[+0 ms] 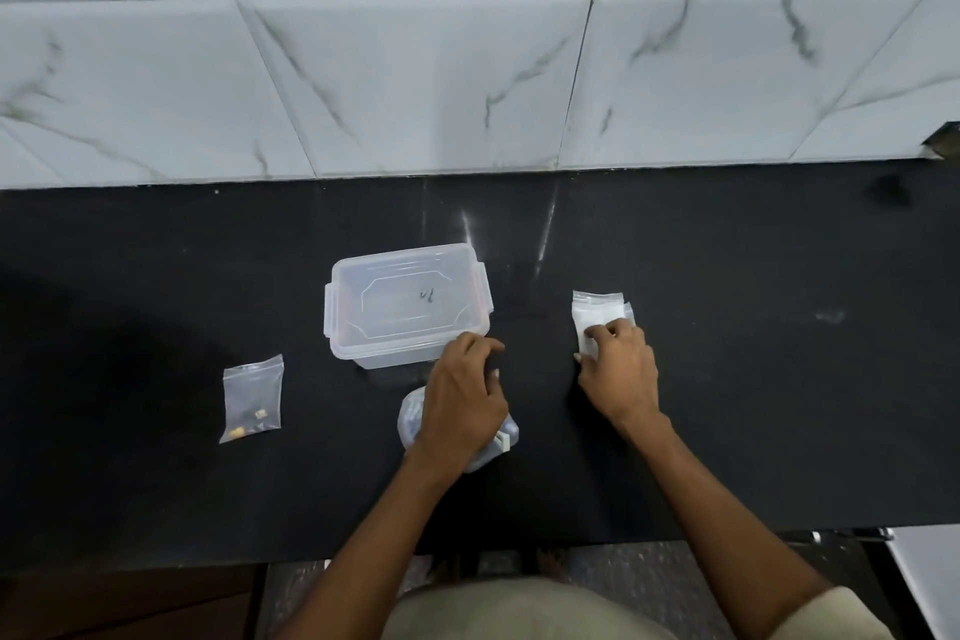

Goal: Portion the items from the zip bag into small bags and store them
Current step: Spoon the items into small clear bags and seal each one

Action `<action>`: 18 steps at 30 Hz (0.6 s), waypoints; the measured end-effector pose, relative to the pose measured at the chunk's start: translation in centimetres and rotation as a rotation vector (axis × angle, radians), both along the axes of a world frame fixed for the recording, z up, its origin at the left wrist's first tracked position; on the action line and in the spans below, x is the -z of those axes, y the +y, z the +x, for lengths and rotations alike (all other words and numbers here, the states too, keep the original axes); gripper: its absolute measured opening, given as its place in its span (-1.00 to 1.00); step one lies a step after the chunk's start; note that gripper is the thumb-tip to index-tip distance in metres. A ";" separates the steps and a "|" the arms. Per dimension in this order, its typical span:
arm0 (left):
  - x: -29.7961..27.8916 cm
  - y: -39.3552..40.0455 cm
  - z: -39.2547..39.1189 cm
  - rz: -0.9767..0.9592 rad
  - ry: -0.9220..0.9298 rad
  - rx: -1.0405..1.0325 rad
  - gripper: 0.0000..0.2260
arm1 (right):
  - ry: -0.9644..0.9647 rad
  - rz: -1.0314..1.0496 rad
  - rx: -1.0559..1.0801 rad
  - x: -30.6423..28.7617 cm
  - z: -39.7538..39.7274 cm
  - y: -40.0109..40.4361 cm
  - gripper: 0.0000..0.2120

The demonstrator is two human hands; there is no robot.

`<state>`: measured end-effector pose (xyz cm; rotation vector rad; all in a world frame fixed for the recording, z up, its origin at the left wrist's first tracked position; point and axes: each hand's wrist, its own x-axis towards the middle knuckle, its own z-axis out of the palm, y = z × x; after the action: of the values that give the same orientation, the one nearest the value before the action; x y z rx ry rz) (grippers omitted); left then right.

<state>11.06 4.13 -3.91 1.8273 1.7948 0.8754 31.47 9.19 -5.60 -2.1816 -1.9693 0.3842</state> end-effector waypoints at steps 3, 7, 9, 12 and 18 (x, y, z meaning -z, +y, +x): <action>-0.1 0.1 0.1 0.006 -0.010 -0.001 -0.76 | 0.059 0.058 0.034 0.5 0.3 0.0 -0.85; -0.4 0.3 0.2 -0.004 -0.044 -0.014 -0.79 | 0.114 0.052 0.054 0.7 0.6 0.3 -0.80; -0.4 0.4 0.3 -0.009 -0.049 -0.005 -0.80 | 0.111 0.035 0.067 0.7 0.4 0.5 -0.69; -0.5 0.5 0.5 -0.025 -0.052 0.008 -0.81 | 0.060 0.039 0.074 1.1 -0.2 0.9 -0.74; -0.7 0.8 1.1 -0.043 -0.062 0.043 -0.82 | 0.073 0.068 0.111 1.7 -0.7 1.0 -0.92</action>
<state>12.14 4.88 -3.19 1.7858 1.7172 0.8618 30.79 10.16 -7.26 -2.1901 -1.7882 0.3682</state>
